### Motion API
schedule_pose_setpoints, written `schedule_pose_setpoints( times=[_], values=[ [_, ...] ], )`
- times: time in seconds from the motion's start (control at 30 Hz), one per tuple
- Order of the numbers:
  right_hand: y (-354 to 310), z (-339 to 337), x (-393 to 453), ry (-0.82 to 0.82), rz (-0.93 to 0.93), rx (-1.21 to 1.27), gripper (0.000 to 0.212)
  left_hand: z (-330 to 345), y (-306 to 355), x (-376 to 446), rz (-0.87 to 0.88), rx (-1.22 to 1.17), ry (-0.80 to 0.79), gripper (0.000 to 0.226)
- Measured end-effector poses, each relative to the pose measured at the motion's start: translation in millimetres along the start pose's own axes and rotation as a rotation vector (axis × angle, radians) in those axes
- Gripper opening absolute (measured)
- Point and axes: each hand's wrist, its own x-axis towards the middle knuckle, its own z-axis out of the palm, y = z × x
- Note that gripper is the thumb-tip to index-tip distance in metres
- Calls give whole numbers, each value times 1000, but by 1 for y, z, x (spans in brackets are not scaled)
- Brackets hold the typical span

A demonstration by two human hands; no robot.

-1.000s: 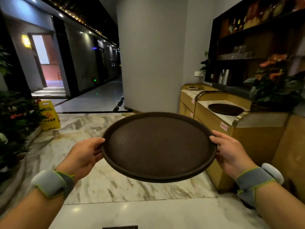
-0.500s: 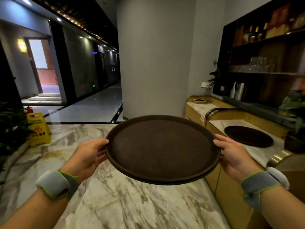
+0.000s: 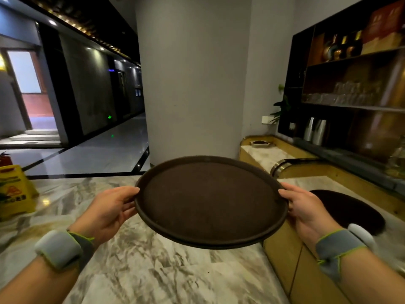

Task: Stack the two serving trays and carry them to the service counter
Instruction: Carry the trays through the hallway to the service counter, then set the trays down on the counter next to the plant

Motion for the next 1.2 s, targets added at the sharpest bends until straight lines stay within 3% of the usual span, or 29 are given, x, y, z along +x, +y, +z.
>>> schedule_pose_setpoints(
  times=[0.37,0.63,0.93,1.2],
  values=[
    [-86,41,160,-7,13,-43,40,95,49,148,-11,-2,16,34],
    [-97,68,275,40,5,-34,40,140,52,272,-20,-3,-33,19],
    [-103,100,427,158,-45,26,41,221,75,473,-53,4,-218,14],
    [-132,41,513,370,-138,92,30,363,53,588,-72,58,-436,11]
  ],
)
